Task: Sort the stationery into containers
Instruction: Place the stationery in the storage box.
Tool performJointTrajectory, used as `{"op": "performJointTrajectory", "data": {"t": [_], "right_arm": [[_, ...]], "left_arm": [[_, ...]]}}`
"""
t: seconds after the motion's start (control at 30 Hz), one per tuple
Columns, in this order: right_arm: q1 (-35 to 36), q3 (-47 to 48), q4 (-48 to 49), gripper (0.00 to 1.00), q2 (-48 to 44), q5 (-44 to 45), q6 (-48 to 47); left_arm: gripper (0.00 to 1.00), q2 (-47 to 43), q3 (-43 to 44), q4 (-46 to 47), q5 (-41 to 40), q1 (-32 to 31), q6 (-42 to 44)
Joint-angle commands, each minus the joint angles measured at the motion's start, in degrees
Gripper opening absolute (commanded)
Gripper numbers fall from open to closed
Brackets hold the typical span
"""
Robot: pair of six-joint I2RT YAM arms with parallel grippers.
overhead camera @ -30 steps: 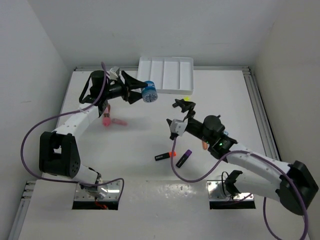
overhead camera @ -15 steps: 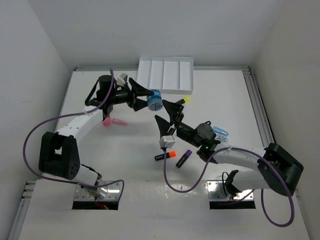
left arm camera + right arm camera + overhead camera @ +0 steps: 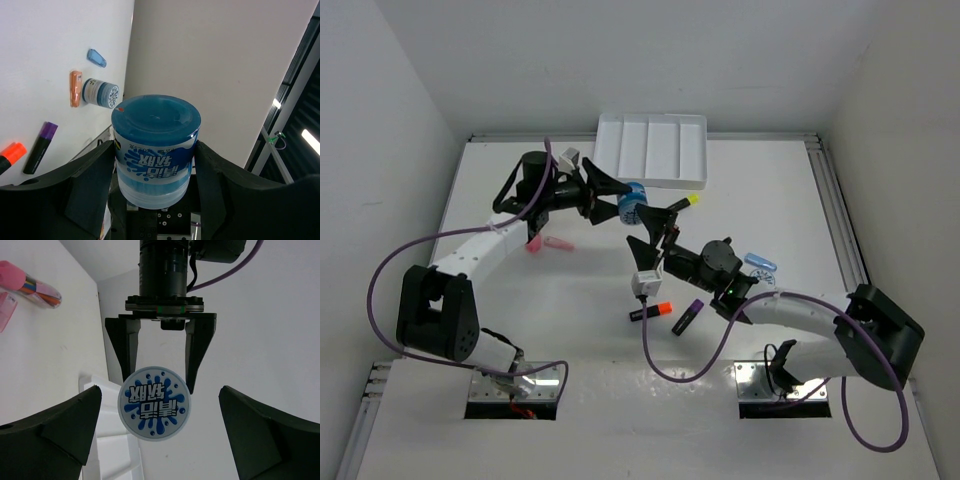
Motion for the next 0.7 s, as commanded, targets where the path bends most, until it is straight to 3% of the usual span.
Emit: {"op": "performJointTrajectory", "data": {"t": [0.0,0.17,0.33,0.67], "right_arm": [[0.26,3.37,-2.42,0.99,-0.32,-0.71,-0.38],[-1.23,3.64,-1.81,0.98,1.17,-2.04,-1.96],[-2.37,3.20,-0.49,0.87,1.62,-3.70,-2.75],[-4.40,1.70,1.97,0.80,2.06,-7.74,-3.81]], "left_arm": [[0.00,-3.48,0.61,2.86,1.09,-1.01,-0.46],[0.00,-4.01,0.00,2.86,1.62,-1.19,-0.73],[0.00,-4.27,-0.18,2.86,2.15,-1.36,-0.81],[0.00,-5.94,-3.25,3.74,2.76,-2.86,-1.08]]}}
